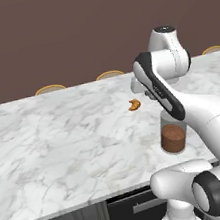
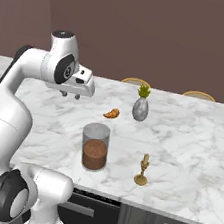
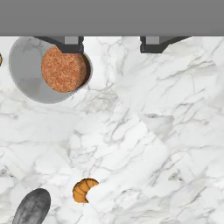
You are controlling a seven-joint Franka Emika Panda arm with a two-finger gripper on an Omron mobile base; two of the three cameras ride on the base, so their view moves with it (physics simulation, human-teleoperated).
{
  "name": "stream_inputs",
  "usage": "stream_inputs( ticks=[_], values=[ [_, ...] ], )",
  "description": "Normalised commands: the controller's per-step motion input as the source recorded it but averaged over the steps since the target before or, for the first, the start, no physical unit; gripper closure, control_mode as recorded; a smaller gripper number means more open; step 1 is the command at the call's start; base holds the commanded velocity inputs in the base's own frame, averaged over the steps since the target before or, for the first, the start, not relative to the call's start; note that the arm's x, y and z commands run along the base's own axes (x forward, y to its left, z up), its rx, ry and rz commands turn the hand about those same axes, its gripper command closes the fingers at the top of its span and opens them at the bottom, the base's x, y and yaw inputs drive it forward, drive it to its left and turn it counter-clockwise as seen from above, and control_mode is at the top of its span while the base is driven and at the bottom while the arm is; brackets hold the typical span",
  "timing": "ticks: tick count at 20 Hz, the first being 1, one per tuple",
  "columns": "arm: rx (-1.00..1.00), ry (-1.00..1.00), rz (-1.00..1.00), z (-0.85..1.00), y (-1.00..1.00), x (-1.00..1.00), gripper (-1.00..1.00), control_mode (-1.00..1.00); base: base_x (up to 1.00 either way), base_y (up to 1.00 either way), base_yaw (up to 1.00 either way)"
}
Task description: Pick the jar and candle from the dining table and place them in the open cabinet. Close the cabinet after placing the objects.
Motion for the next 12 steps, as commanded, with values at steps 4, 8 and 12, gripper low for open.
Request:
stream_inputs(
  ticks=[4,8,12],
  values=[
    [-0.01,0.0,0.0,-0.07,0.0,0.12,-1.0,-1.0,0.0,0.0,0.0],
    [0.0,0.0,0.0,-0.12,-0.13,0.0,-1.0,-1.0,0.0,0.0,0.0],
    [0.0,0.01,0.0,-0.14,-0.26,0.0,-1.0,-1.0,0.0,0.0,0.0]
  ],
)
